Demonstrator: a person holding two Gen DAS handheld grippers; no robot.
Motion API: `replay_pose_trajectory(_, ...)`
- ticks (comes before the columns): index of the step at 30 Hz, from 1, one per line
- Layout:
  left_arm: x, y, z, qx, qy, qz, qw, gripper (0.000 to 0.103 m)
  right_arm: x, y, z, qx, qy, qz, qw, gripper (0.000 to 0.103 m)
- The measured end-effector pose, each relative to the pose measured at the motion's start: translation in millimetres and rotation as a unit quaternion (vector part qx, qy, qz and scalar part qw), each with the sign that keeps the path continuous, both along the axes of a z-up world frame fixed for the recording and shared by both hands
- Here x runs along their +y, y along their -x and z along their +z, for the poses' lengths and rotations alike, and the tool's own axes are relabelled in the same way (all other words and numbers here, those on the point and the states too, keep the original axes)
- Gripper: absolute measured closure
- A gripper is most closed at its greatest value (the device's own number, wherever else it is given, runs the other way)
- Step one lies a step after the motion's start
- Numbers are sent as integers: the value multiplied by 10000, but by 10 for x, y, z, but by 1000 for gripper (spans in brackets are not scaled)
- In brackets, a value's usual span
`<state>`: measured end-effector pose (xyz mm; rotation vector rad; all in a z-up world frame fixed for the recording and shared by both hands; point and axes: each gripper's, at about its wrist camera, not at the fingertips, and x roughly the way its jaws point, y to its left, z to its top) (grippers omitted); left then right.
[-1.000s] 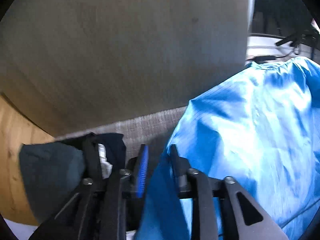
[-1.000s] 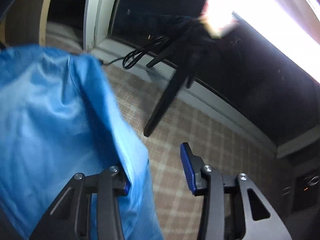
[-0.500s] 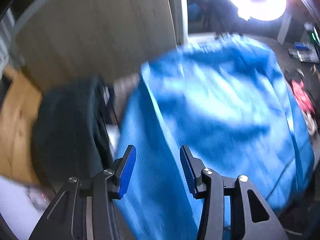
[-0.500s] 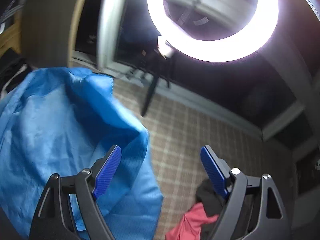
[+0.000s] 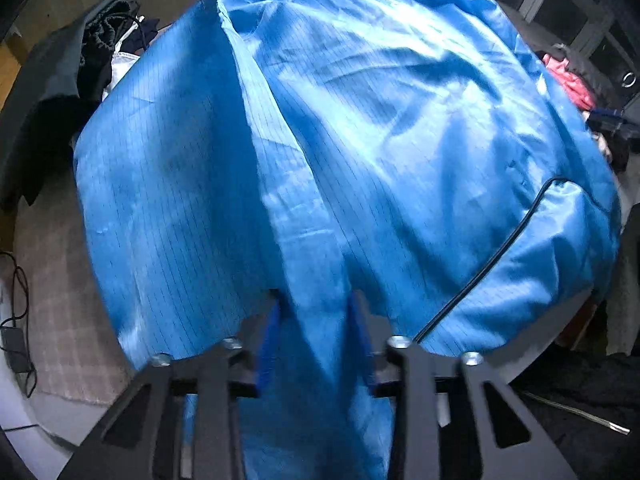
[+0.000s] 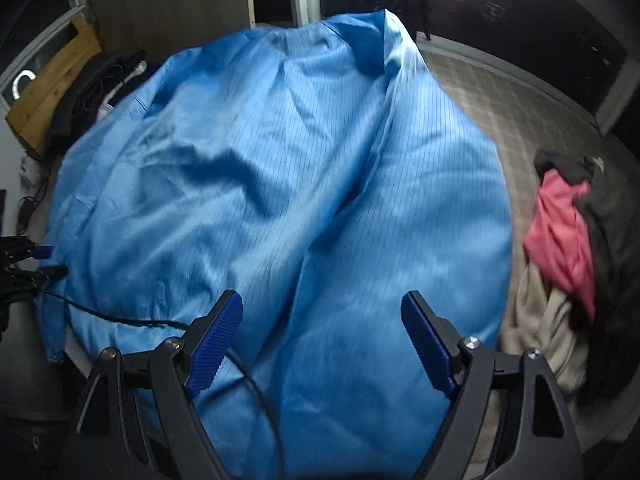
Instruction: Fold clothes
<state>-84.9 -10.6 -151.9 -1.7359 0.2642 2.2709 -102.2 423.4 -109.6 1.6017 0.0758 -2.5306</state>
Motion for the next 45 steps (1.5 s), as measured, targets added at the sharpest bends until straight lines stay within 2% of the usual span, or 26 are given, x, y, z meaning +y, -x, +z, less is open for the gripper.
replay_pose_trajectory(3,-141,54,43,70,-29,115,9999,89,-51,30,-152,-142,-317,-25,9994,22)
replay_pose_trajectory(5,-248,64,88,122,-32,209,9997,92,-19,64,-307,-401,-258,1,9989,22)
replay_pose_trajectory(7,-350,90,174,185,-65,314,9993,94,61,99,-442,-642,-92,-68,9979,29)
replay_pose_trajectory(8,-423,72,213,231,-57,373,9990,94,102,115,-485,-724,-4,-90,9973,60)
replay_pose_trajectory(9,-521,51,248,288,-38,464,9985,95,169,139,-538,-855,151,-143,9961,97)
replay_pose_trajectory(10,-631,44,293,343,-20,587,9977,95,263,162,-587,-1011,484,-242,9934,102)
replay_pose_trajectory(11,-733,41,340,400,10,695,9968,95,335,171,-594,-1038,786,-299,9910,102)
replay_pose_trajectory(15,-1144,32,512,677,369,1123,9907,95,467,147,-353,-674,695,-330,9947,102)
replay_pose_trajectory(18,-1631,-46,814,924,847,1376,9825,92,618,125,-28,-262,296,-451,9982,102)
replay_pose_trajectory(20,-1911,-4,926,1033,1161,1591,9750,92,859,150,195,74,-204,-777,9967,102)
replay_pose_trajectory(21,-1997,54,935,1042,1262,1736,9711,91,996,174,280,189,-407,-987,9941,102)
replay_pose_trajectory(23,-2189,238,864,1004,1656,2060,9592,84,1300,308,367,309,-1166,-1597,9798,101)
replay_pose_trajectory(24,-2272,311,815,973,1918,2181,9519,72,1453,378,406,363,-1556,-1904,9686,92)
replay_pose_trajectory(25,-2340,357,765,938,2217,2261,9439,67,1506,376,440,371,-1605,-1969,9665,85)
replay_pose_trajectory(26,-2391,361,734,923,2339,2313,9398,67,1540,360,473,371,-1592,-1991,9663,81)
replay_pose_trajectory(28,-2441,269,718,940,2248,2336,9413,62,1608,329,538,372,-1566,-2035,9658,75)
replay_pose_trajectory(30,-2447,133,727,981,2253,2269,9424,51,1624,221,630,464,-1624,-2016,9648,37)
replay_pose_trajectory(32,-2492,-40,739,981,2459,2218,9384,47,1517,-21,758,738,-1740,-1839,9646,34)
replay_pose_trajectory(33,-2519,-135,752,966,2445,2261,9380,47,1461,-147,813,828,-1559,-1713,9693,34)
replay_pose_trajectory(35,-2518,-326,818,999,2155,2374,9419,49,1332,-349,887,904,-1091,-1452,9792,34)
replay_pose_trajectory(37,-2400,-501,891,1069,1568,2308,9543,49,1122,-432,709,591,-816,-1266,9868,33)
replay_pose_trajectory(41,-1845,-721,840,1062,619,1619,9791,48,876,-382,174,-50,-804,-1140,9902,33)
replay_pose_trajectory(45,-1159,-809,588,780,218,824,9933,48,795,-207,-225,-529,-434,-1244,9899,33)
